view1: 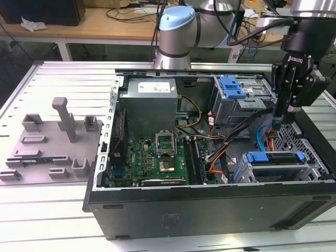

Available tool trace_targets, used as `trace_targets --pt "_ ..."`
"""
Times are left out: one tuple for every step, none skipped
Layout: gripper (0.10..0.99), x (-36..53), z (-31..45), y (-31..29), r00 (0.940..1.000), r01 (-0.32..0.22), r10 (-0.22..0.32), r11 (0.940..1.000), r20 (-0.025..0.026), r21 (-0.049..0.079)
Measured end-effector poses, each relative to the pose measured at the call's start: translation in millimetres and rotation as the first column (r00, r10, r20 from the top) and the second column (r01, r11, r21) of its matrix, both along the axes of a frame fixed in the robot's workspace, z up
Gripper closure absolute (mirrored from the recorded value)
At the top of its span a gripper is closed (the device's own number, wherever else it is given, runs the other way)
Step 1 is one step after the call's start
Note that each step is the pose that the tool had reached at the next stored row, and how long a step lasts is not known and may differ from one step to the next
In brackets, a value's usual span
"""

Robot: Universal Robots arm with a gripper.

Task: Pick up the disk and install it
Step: 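Insert the first disk wire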

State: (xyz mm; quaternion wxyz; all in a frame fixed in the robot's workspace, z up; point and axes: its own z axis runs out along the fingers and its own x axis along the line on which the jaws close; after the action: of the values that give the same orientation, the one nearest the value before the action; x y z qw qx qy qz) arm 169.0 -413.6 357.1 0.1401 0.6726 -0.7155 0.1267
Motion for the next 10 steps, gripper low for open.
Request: trace_targets --pt "0.722 -0.1 0.0 1.8 1.0000 0.000 0.000 0.9999 0.0001 -0.017" --pt "0.722 -0.1 -0.1 3.3 1.0000 0.000 0.000 0.9994 0.0000 -0.036" --pt "0.722 -0.4 0.0 4.2 1.0000 0.000 0.000 0.9979 0.0001 -0.065" --pt "0.722 -0.6 -0.2 5.4 1.0000 0.001 -0.001 0.9970 0.0031 -0.077" --pt "0.722 -0.5 -0.2 6.2 0.9999 0.004 -0.004 0.9970 0.0113 -0.077" --pt "0.722 -0.5 -0.3 6.7 0.9998 0.008 -0.007 0.9970 0.0171 -0.077" --pt "0.722 -0.5 -0.3 7.2 0.9996 0.013 -0.011 0.9969 0.0243 -0.077" --pt "0.722 -0.5 -0.2 7.5 0.9994 0.018 -0.016 0.9969 0.0294 -0.077" --pt "0.722 -0.4 -0.2 7.6 0.9993 0.023 -0.020 0.9968 0.0328 -0.077" --pt "0.722 -0.4 -0.2 7.6 0.9990 0.030 -0.027 0.9966 0.0358 -0.077"
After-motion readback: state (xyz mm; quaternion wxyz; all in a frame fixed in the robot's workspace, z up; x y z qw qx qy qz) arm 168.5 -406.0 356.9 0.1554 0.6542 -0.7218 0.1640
